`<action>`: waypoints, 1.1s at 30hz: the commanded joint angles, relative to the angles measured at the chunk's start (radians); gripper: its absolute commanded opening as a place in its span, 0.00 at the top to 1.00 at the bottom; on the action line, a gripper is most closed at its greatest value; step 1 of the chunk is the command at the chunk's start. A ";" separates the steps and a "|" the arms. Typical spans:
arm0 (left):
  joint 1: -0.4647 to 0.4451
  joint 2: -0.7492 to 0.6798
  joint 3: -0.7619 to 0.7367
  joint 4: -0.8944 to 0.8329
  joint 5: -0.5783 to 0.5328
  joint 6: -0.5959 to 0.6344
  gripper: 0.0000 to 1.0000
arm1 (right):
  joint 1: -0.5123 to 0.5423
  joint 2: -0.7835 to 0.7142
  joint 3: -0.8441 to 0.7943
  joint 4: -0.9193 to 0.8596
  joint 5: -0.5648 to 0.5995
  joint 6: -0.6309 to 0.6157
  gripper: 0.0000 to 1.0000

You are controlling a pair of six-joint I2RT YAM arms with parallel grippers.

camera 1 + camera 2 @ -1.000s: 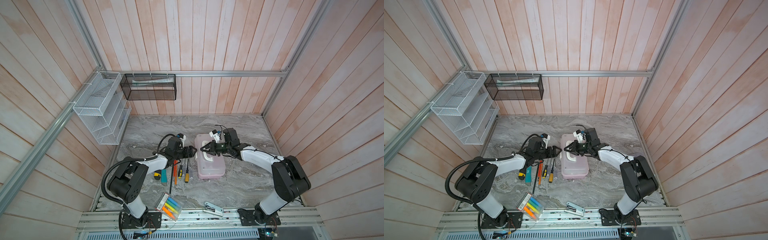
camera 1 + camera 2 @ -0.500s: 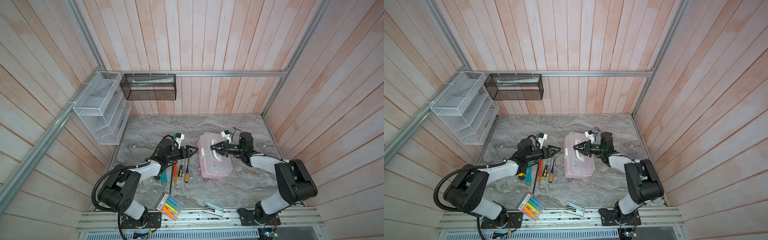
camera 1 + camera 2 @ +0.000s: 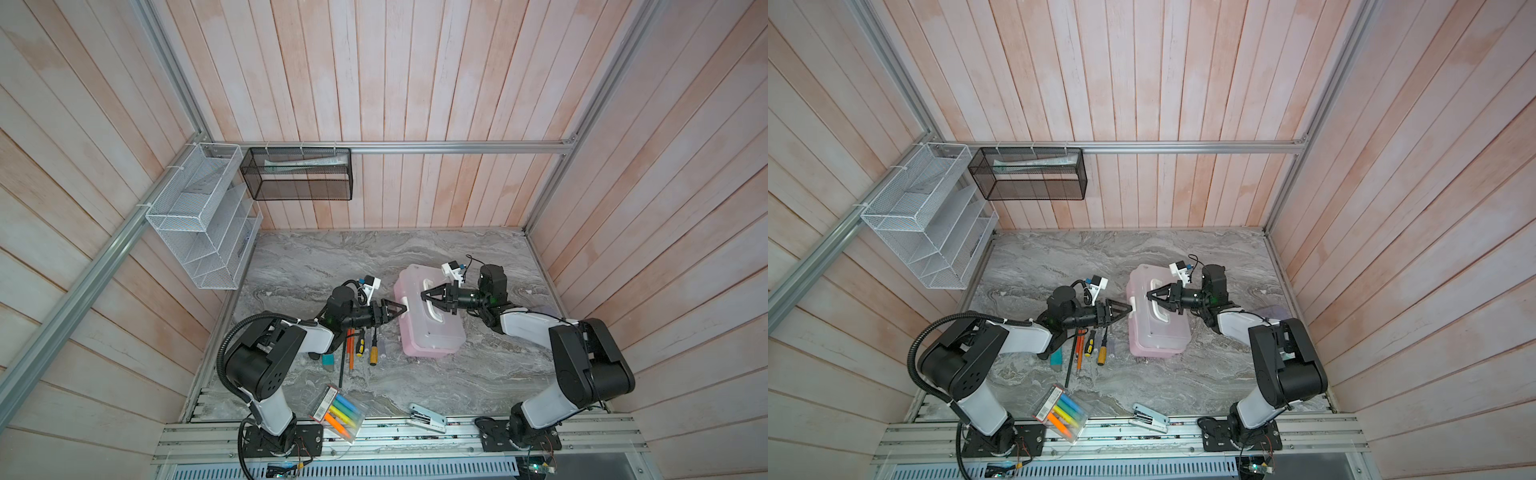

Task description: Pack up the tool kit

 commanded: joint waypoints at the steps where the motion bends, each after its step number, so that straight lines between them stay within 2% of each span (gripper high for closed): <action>1: -0.006 0.021 0.022 0.092 0.021 -0.024 0.19 | 0.004 0.013 -0.013 -0.022 0.002 -0.099 1.00; 14: -0.007 0.084 0.038 0.209 0.062 -0.096 0.19 | 0.007 0.023 -0.018 -0.015 0.003 -0.100 1.00; 20: 0.003 0.099 0.009 0.344 0.105 -0.184 0.19 | 0.005 0.021 -0.014 -0.053 0.015 -0.123 1.00; 24: 0.050 0.071 -0.049 0.439 0.128 -0.246 0.19 | -0.004 0.012 -0.004 -0.105 0.041 -0.153 1.00; 27: 0.077 0.022 -0.079 0.419 0.135 -0.236 0.19 | -0.004 0.018 0.006 -0.129 0.057 -0.163 1.00; 33: 0.086 -0.088 -0.080 0.199 0.112 -0.106 0.19 | -0.004 0.035 0.011 -0.132 0.070 -0.162 1.00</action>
